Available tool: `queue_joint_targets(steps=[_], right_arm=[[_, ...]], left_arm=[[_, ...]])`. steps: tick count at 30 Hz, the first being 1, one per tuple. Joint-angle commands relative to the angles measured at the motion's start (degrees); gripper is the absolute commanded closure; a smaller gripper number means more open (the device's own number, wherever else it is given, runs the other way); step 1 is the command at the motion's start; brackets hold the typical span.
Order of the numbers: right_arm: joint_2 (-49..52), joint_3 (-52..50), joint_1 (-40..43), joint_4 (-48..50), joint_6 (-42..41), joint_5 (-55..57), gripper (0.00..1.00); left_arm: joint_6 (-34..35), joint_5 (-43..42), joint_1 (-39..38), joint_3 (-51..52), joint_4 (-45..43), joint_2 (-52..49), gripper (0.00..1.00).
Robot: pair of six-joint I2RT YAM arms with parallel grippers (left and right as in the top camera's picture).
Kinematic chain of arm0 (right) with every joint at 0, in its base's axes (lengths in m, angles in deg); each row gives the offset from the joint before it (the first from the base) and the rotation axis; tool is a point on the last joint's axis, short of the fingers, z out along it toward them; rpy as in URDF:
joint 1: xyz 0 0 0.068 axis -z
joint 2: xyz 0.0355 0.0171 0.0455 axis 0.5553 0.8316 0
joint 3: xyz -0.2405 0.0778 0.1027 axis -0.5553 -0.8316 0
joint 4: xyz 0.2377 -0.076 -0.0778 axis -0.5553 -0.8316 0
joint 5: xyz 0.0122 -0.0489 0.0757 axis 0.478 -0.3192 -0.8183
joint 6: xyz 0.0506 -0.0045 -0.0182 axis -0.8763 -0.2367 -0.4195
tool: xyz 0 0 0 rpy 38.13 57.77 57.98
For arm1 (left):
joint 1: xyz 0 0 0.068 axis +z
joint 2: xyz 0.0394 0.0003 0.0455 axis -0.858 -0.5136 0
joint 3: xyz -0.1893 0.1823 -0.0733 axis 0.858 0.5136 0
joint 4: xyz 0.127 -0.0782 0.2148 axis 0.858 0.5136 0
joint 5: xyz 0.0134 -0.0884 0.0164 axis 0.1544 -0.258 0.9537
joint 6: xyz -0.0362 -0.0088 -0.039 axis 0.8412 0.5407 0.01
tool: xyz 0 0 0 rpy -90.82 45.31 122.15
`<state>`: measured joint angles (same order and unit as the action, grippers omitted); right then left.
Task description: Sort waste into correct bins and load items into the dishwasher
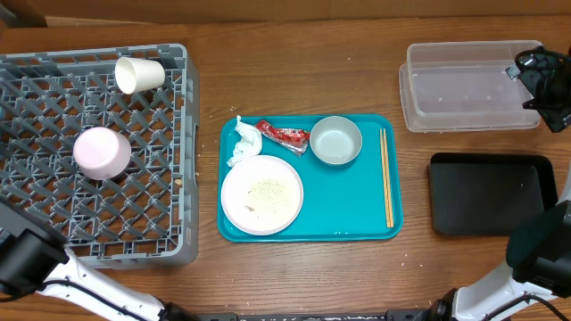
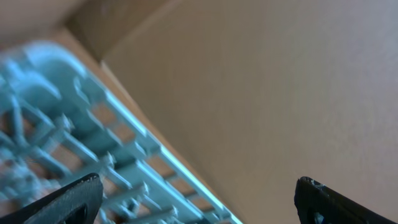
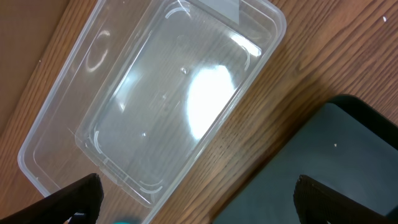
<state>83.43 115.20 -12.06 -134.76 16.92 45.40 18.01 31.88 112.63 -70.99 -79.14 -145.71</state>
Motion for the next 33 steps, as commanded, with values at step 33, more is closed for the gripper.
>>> queue_joint_targets(steps=[33], right_arm=[[-0.02, 0.20, 0.04, 0.35, -0.37, 0.00, 0.00]], left_arm=[[-55.30, 45.03, -22.67, -0.68, 54.66, 20.11, 0.00]])
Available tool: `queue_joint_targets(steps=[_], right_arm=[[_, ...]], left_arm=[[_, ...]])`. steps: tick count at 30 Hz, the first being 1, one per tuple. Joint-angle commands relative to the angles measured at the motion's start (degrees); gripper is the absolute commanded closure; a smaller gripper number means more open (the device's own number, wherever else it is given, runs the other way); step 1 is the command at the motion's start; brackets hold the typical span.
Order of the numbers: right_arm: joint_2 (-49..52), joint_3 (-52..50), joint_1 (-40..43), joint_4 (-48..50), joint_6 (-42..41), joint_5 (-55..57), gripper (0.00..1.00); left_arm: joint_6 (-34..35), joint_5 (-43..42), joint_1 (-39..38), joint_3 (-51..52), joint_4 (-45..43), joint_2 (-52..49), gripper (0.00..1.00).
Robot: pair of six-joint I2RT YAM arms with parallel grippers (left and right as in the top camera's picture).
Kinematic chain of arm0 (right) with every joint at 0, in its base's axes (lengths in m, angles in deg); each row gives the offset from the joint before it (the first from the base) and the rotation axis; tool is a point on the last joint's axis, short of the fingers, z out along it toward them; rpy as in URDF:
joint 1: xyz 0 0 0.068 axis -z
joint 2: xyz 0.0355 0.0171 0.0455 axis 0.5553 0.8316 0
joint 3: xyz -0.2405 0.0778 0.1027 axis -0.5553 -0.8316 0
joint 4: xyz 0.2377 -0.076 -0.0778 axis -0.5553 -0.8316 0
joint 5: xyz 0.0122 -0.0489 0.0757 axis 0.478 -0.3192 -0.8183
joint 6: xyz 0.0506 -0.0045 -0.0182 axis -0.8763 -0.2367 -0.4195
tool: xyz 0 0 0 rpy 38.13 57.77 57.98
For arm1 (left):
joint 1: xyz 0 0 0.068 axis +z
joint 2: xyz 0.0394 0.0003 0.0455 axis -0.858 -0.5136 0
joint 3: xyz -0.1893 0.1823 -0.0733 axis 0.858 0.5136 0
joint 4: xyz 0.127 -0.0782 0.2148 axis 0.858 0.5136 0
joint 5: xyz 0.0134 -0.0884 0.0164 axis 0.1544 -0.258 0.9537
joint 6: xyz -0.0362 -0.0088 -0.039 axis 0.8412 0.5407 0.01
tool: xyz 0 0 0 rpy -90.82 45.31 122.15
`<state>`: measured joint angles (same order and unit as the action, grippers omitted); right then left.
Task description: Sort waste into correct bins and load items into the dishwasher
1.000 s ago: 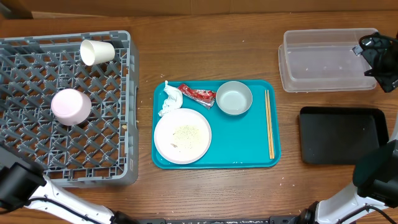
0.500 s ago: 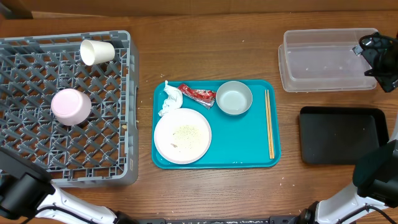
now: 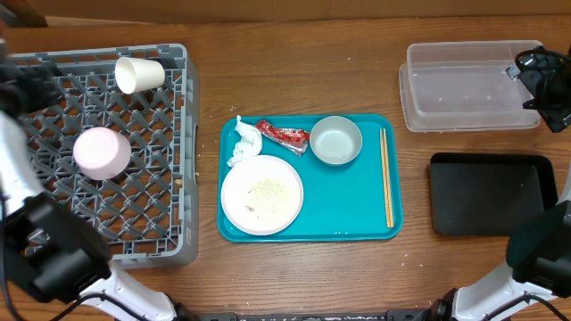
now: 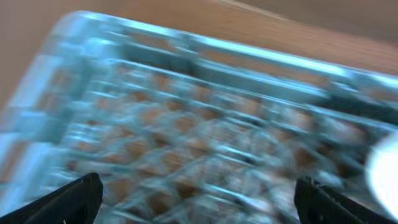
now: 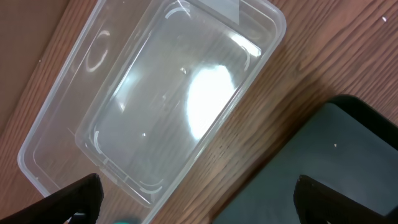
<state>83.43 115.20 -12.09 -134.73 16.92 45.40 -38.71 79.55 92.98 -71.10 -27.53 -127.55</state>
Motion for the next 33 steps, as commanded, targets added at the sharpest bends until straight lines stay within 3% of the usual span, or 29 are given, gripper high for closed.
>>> queue_joint_targets(steps=[1, 5, 10, 12, 13, 16, 19, 20, 21, 29, 31, 33], right_arm=[[-0.02, 0.20, 0.07, 0.33, -0.37, 0.00, 0.00], [-0.02, 0.20, 0.09, 0.31, -0.37, 0.00, 0.00], [-0.02, 0.20, 0.07, 0.33, -0.37, 0.00, 0.00], [-0.02, 0.20, 0.07, 0.31, -0.37, 0.00, 0.00], [-0.02, 0.20, 0.07, 0.31, -0.37, 0.00, 0.00], [-0.02, 0.20, 0.07, 0.31, -0.37, 0.00, 0.00], [-0.02, 0.20, 0.07, 0.31, -0.37, 0.00, 0.00], [-0.02, 0.20, 0.07, 0.31, -0.37, 0.00, 0.00], [-0.02, 0.20, 0.07, 0.31, -0.37, 0.00, 0.00], [-0.02, 0.20, 0.07, 0.33, -0.39, 0.00, 0.01], [-0.02, 0.20, 0.07, 0.31, -0.37, 0.00, 0.00], [-0.02, 0.20, 0.07, 0.31, -0.37, 0.00, 0.00]], left_arm=[[2.78, -3.65, -4.07, -0.55, 5.27, 1.95, 0.00], [6.38, -9.25, -6.60, -0.55, 6.43, 1.95, 0.00], [6.38, -23.02, -6.88, -0.55, 5.09, 2.05, 0.00], [6.40, -23.10, -6.95, -0.52, 5.92, 2.05, 0.00], [6.40, -23.08, -7.13, -0.52, 6.95, 2.05, 0.02], [6.34, -26.58, -7.80, 0.11, 8.50, 2.03, 0.27], [5.64, -31.26, -8.50, 0.17, 8.50, 2.03, 0.38], [4.90, -31.43, -9.18, 0.17, 8.50, 2.03, 0.46], [4.15, -30.75, -9.66, 0.17, 8.52, 2.03, 0.48], [4.02, -20.02, -14.40, 0.22, 8.90, 0.83, 0.47], [4.02, -18.97, -15.26, 0.22, 8.72, -0.28, 0.53], [4.04, -16.50, -15.74, 0.22, 8.41, -1.60, 0.67]])
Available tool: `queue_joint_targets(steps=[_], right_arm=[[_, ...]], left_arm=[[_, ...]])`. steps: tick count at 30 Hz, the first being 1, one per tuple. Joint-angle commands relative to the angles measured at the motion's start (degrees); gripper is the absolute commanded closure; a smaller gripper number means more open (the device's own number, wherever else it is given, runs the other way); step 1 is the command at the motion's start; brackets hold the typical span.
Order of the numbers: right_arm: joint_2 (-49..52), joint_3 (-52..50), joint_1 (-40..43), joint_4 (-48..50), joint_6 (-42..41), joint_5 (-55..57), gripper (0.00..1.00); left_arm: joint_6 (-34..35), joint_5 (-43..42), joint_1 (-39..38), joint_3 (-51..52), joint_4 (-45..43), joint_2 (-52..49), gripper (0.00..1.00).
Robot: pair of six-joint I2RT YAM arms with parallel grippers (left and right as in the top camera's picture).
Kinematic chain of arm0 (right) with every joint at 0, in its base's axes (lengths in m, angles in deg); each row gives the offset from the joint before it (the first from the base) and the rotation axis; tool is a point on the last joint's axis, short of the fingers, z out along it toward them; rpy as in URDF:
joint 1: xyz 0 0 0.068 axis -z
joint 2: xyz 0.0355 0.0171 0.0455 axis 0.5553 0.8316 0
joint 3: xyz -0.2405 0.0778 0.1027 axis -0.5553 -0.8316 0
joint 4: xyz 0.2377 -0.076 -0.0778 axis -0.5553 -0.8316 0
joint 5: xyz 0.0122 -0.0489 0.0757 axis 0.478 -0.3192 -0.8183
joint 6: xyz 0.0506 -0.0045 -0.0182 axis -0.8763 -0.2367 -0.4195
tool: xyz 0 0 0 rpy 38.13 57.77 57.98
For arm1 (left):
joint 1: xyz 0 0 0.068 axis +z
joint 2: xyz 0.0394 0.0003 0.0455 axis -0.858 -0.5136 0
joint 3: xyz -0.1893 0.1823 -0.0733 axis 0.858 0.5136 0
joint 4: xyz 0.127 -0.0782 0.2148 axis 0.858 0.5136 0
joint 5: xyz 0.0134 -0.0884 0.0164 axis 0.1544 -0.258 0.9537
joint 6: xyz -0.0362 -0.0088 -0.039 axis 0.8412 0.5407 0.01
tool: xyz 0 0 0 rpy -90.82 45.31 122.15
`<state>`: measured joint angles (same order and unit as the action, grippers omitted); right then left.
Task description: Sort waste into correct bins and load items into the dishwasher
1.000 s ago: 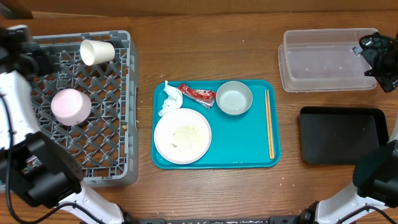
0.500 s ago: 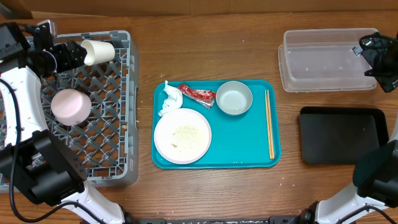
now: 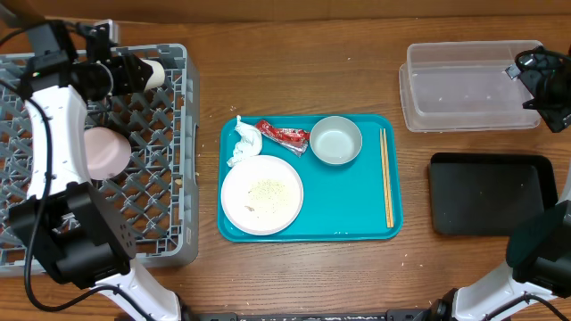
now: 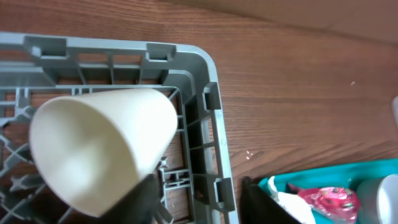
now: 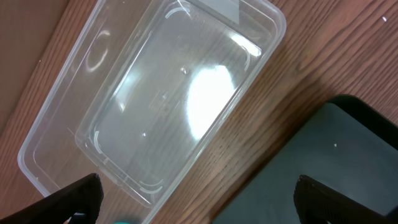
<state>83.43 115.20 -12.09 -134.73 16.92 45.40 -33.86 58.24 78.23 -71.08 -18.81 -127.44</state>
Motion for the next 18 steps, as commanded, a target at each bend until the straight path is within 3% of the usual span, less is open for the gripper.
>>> queue_joint_targets(steps=[1, 6, 14, 18], right_arm=[[-0.02, 0.20, 0.07, 0.31, -0.37, 0.00, 0.00], [-0.02, 0.20, 0.07, 0.31, -0.37, 0.00, 0.00], [-0.02, 0.20, 0.07, 0.31, -0.37, 0.00, 0.00], [-0.02, 0.20, 0.07, 0.31, -0.37, 0.00, 0.00]], left_arm=[[-0.50, 7.04, -1.14, 0.20, -0.68, -2.34, 0.73], [5.01, 15.41, -0.59, 0.20, -2.71, -3.52, 0.75], [4.98, 8.74, -0.31, 0.02, -4.50, -1.29, 0.59], [5.99, 9.29, -0.13, 0.02, -5.64, 0.24, 0.55]])
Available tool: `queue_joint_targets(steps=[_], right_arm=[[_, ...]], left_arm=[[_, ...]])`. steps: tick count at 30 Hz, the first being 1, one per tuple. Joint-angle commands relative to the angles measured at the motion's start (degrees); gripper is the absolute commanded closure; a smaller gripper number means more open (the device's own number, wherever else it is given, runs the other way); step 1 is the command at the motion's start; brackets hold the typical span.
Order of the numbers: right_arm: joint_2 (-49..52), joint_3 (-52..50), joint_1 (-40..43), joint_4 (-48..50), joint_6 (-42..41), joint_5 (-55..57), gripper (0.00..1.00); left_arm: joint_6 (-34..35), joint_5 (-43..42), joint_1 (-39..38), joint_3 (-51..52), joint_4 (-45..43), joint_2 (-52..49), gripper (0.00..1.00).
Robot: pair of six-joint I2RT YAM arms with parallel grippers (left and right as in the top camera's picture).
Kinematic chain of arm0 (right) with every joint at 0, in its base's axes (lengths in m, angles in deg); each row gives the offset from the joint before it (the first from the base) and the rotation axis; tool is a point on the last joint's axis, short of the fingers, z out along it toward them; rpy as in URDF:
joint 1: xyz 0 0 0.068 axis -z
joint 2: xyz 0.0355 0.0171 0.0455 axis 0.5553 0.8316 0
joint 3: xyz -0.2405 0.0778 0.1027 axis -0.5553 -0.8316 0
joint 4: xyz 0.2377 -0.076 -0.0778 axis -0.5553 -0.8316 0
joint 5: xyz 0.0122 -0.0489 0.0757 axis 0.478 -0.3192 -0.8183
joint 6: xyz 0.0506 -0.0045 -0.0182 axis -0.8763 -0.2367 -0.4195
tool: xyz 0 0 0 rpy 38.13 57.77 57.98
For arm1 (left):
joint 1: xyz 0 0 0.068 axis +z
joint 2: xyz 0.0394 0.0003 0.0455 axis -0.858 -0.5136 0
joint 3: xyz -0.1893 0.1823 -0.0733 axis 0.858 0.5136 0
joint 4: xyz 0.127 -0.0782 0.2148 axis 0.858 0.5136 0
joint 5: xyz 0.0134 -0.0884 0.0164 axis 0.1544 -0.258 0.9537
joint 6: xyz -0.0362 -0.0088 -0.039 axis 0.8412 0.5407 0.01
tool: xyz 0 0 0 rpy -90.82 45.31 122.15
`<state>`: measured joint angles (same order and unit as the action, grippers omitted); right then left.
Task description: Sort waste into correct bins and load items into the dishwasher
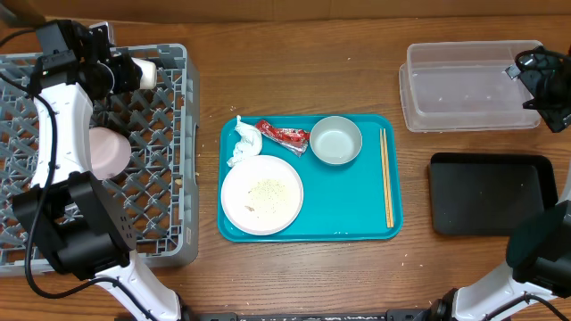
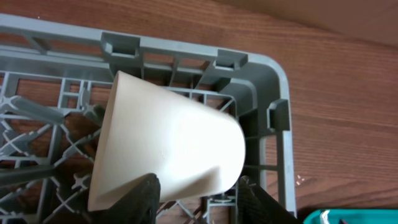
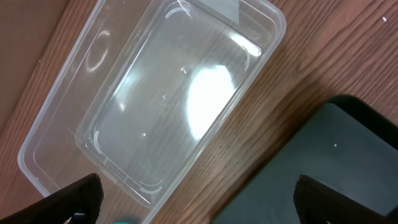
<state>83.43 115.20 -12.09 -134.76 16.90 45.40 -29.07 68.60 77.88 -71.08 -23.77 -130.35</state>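
Note:
A white paper cup (image 2: pixel 171 143) lies on its side in the far right corner of the grey dish rack (image 1: pixel 169 178). My left gripper (image 2: pixel 198 184) is open, with its fingers on either side of the cup's lower edge. A pink bowl (image 1: pixel 111 153) sits upside down in the rack. The teal tray (image 1: pixel 357 201) holds a white plate (image 1: pixel 261 194), a small grey bowl (image 1: pixel 336 141), chopsticks (image 1: pixel 386 178), a red wrapper (image 1: pixel 284 135) and a crumpled tissue (image 1: pixel 243 141). My right gripper (image 3: pixel 199 199) hangs wide open over the table's far right.
A clear plastic bin (image 1: pixel 464 89) stands at the back right, with a black bin (image 1: pixel 489 193) in front of it. My left arm reaches across the rack's left half. Bare wood separates rack, tray and bins.
My left gripper has moved closer over the white cup, which now sits between its fingers instead of off to the left. The right arm has not moved.
My left arm was low at the table's front left corner, gripper wide open. It then appeared over the rack's far left. Then it was beside the white cup with its jaws narrowed, and now straddles the cup. The right gripper stayed open over the bins.

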Motion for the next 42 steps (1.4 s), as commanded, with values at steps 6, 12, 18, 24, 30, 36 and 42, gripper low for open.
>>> queue_joint_targets(steps=[6, 12, 18, 24, 30, 36, 42], right_arm=[[-0.02, 0.20, 0.07, 0.35, -0.35, 0.00, 0.00], [-0.02, 0.20, 0.07, 0.35, -0.37, 0.00, 0.00], [-0.02, 0.20, 0.07, 0.33, -0.37, 0.00, 0.00], [-0.02, 0.20, 0.07, 0.35, -0.35, 0.00, 0.00], [-0.02, 0.20, 0.07, 0.35, -0.35, 0.00, 0.00], [-0.02, 0.20, 0.07, 0.33, -0.35, 0.00, 0.00], [-0.02, 0.20, 0.07, 0.35, -0.35, 0.00, 0.00]], left_arm=[[6.71, 2.49, 1.97, 0.02, -2.05, 3.10, 0.46], [5.79, -4.24, 2.84, 0.02, -2.10, 3.08, 0.50], [4.66, -19.10, 2.82, 0.02, -4.63, 4.61, 0.52], [4.50, -25.31, 0.50, 0.02, -7.80, 6.69, 0.58], [0.57, -10.16, -5.05, 0.04, -8.83, 5.66, 0.43], [0.55, 20.72, -7.02, 0.04, -14.25, 4.35, 0.23], [-6.58, 14.99, -3.93, 0.04, -15.76, 3.82, 0.24]])
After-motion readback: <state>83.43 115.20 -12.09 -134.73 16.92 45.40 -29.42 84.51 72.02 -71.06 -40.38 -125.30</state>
